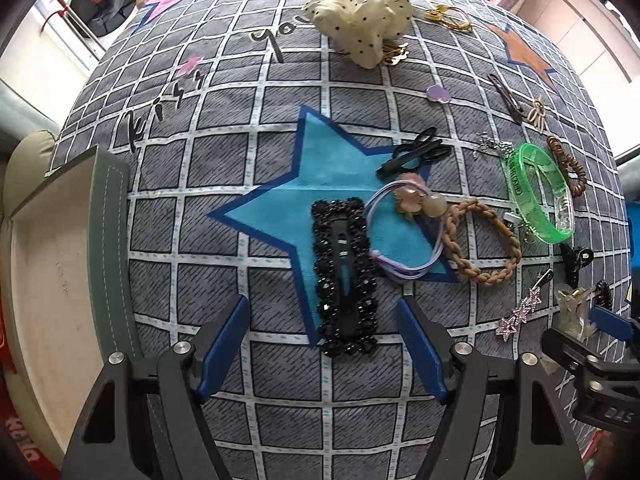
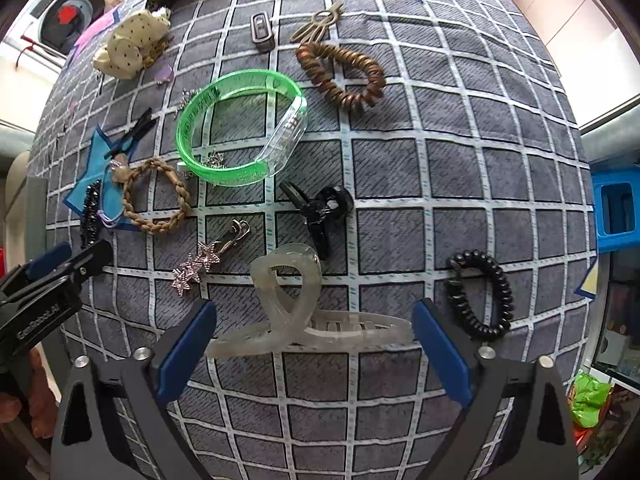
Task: Organize jewelry
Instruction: 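Grasp the black beaded hair clip with left tool while right tool grasps clear claw clip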
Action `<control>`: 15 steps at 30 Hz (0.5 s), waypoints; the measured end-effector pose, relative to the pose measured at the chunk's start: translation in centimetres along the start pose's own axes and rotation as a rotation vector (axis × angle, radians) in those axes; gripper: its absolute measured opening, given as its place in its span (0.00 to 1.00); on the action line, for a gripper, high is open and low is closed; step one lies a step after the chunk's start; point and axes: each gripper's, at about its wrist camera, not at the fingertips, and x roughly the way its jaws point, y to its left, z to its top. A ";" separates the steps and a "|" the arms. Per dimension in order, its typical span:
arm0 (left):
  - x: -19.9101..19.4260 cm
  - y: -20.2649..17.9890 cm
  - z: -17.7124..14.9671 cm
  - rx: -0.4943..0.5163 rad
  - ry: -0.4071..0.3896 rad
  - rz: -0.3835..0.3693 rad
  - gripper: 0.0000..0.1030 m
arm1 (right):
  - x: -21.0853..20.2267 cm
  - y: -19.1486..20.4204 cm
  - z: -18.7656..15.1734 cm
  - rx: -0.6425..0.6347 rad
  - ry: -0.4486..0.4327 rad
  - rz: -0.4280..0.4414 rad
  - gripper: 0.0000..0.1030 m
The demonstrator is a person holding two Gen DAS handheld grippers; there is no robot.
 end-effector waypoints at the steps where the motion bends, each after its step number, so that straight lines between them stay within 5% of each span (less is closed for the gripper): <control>1: -0.1 -0.2 0.1 0.006 -0.009 0.001 0.65 | 0.1 -0.1 0.1 -0.001 0.000 -0.002 0.87; 5: -0.4 -1.2 0.6 0.027 -0.026 -0.005 0.31 | 0.0 0.1 0.2 -0.022 -0.017 -0.010 0.75; 15: -1.9 -0.5 -0.7 0.007 -0.028 -0.069 0.30 | -1.8 0.8 -0.7 -0.009 -0.048 0.035 0.73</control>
